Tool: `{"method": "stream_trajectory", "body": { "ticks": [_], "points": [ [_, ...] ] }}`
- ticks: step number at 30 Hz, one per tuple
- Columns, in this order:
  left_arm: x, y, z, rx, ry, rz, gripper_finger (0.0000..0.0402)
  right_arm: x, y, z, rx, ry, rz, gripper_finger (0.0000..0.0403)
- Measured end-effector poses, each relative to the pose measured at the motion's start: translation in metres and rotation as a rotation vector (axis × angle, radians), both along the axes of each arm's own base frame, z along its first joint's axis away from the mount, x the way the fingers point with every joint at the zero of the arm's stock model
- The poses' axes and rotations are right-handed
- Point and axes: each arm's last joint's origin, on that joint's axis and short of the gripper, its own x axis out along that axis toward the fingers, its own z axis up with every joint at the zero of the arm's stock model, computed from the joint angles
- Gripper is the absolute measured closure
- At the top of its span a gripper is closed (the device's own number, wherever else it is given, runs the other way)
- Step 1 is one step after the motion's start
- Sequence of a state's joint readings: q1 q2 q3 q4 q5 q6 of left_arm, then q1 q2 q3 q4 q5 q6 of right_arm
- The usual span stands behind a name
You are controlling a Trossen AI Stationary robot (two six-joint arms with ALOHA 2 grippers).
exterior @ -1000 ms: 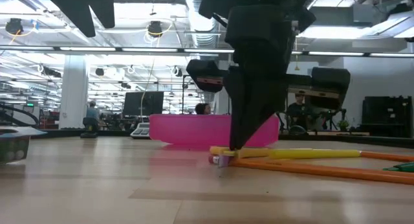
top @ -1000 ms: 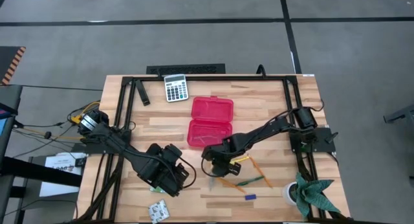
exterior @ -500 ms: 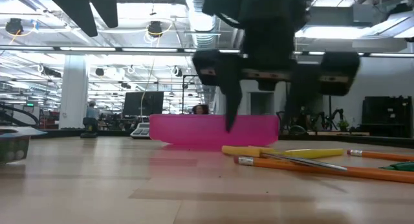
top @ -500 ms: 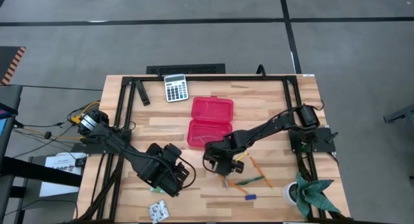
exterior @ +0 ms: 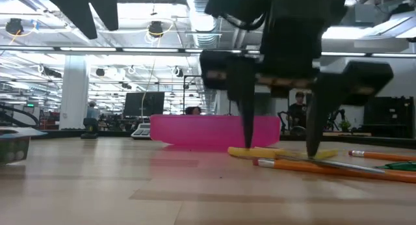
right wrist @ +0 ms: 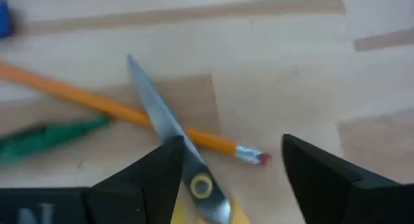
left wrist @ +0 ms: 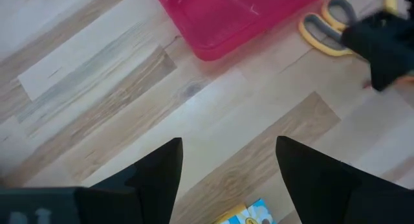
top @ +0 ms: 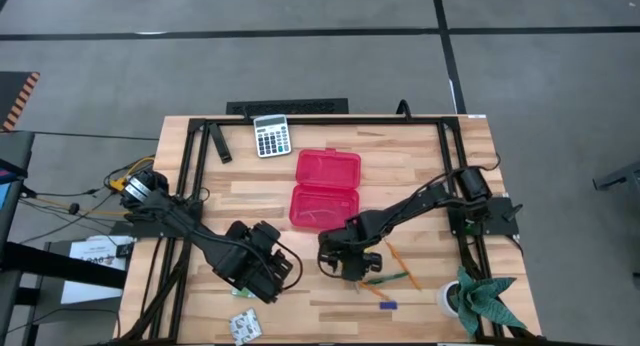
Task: Pack school essentials
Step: Put the yellow scissors into the red supply box
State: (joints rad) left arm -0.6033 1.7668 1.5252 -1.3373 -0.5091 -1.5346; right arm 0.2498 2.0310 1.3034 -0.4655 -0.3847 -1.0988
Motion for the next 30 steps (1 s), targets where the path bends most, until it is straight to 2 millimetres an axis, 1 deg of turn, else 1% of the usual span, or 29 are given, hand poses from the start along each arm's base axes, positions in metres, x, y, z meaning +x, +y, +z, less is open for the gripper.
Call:
{"method": "stream_trajectory", "body": {
  "ticks": [6,13,17,20,26,30],
  "points": [
    [-0.002,0.001,-0.008,-0.013,0.031,0.024,0.0159,0.000,-0.005,0.000,-0.006,0.014,-0.016,0.0138],
    [-0.002,0.002,-0.007,-0.009,0.035,0.022,0.0159,0.010,-0.017,0.014,-0.006,-0.024,-0.113,0.0139],
    [-0.002,0.002,-0.007,-0.007,0.033,0.021,0.0159,0.011,-0.019,0.021,0.001,0.035,-0.149,0.0139],
    [-0.002,0.003,-0.007,0.006,0.032,0.019,0.0159,0.011,-0.018,0.029,-0.007,0.071,-0.143,0.0139],
    [-0.002,0.003,-0.007,0.016,0.018,0.028,0.0159,0.004,-0.020,0.019,-0.039,0.073,-0.062,0.0139],
    [-0.002,0.003,-0.007,0.017,0.018,0.030,0.0159,0.001,-0.020,0.010,-0.035,0.046,-0.056,0.0139]
  ]
}}
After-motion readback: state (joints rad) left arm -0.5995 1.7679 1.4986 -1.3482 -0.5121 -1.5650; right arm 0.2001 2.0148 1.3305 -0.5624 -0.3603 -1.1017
